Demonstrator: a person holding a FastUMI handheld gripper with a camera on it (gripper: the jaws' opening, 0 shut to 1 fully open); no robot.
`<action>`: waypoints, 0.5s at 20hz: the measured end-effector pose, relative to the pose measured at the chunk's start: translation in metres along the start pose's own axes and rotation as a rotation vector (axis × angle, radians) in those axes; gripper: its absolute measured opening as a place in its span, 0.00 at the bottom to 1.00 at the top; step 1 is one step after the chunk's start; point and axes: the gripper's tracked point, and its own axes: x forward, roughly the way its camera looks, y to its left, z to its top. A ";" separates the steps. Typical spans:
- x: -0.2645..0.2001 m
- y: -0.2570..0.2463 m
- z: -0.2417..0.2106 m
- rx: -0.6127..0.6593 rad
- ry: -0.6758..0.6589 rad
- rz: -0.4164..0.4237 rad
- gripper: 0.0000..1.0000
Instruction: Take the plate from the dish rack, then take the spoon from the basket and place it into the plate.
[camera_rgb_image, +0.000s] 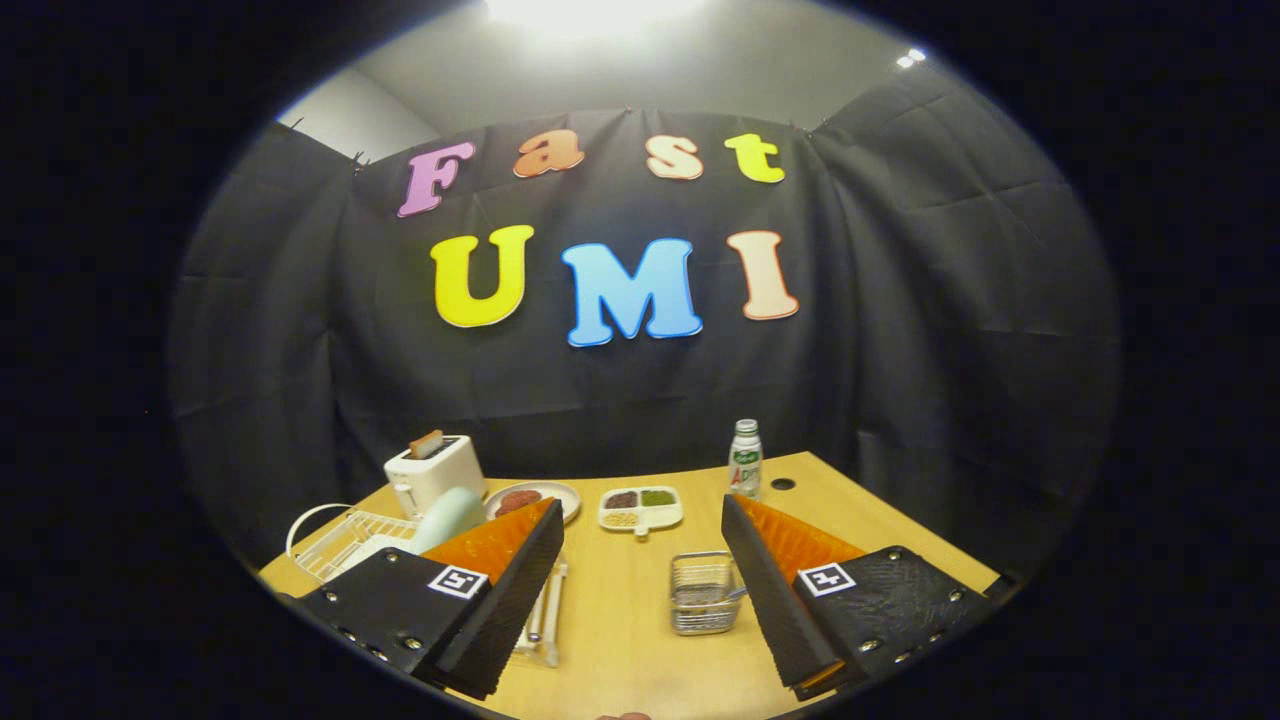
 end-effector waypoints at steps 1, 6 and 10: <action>0.006 0.020 -0.005 0.016 0.020 0.018 0.97; 0.049 0.105 -0.031 0.128 0.123 0.107 0.97; 0.086 0.142 -0.077 0.189 0.293 0.123 0.98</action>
